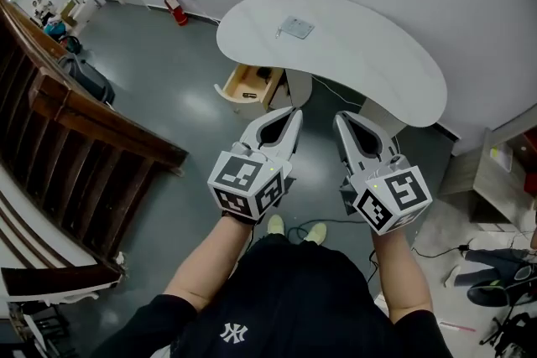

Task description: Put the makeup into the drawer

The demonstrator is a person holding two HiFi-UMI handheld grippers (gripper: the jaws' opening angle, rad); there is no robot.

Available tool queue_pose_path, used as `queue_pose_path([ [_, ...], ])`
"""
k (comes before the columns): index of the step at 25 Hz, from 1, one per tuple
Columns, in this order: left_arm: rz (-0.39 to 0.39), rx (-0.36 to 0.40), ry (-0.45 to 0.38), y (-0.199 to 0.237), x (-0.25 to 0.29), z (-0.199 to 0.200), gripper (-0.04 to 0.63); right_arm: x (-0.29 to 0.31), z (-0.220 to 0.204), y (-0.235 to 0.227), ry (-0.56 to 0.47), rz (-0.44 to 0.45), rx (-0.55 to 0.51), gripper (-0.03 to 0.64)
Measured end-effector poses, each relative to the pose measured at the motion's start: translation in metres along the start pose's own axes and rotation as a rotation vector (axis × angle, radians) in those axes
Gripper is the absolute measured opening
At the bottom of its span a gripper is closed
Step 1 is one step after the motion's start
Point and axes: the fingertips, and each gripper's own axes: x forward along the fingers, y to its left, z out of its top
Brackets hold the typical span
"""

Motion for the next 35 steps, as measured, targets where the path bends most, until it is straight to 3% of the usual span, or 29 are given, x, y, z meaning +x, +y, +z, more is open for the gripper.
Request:
queue_pose_path([
  [10, 0.058, -0.019, 0.024, 0.000, 0.017, -0.012, 0.009, -0.002, -0.005, -0.030, -0.001, 0.031, 0.045, 0.015],
  [16, 0.054, -0.023, 0.031, 0.020, 0.037, -0.016, 0.009, 0.022, -0.010, -0.044, 0.003, 0.029, 0.063, 0.015],
  [24, 0.017, -0.029, 0.032, 0.080, 0.085, -0.011, 0.009, 0.093, -0.013, -0.068, 0.022, 0.000, 0.044, 0.015],
  [35, -0.004, 0.004, 0.080, 0.196, 0.167, -0.008, 0.011, 0.221, -0.020, -0.112, 0.047, -0.051, 0.060, 0.015],
])
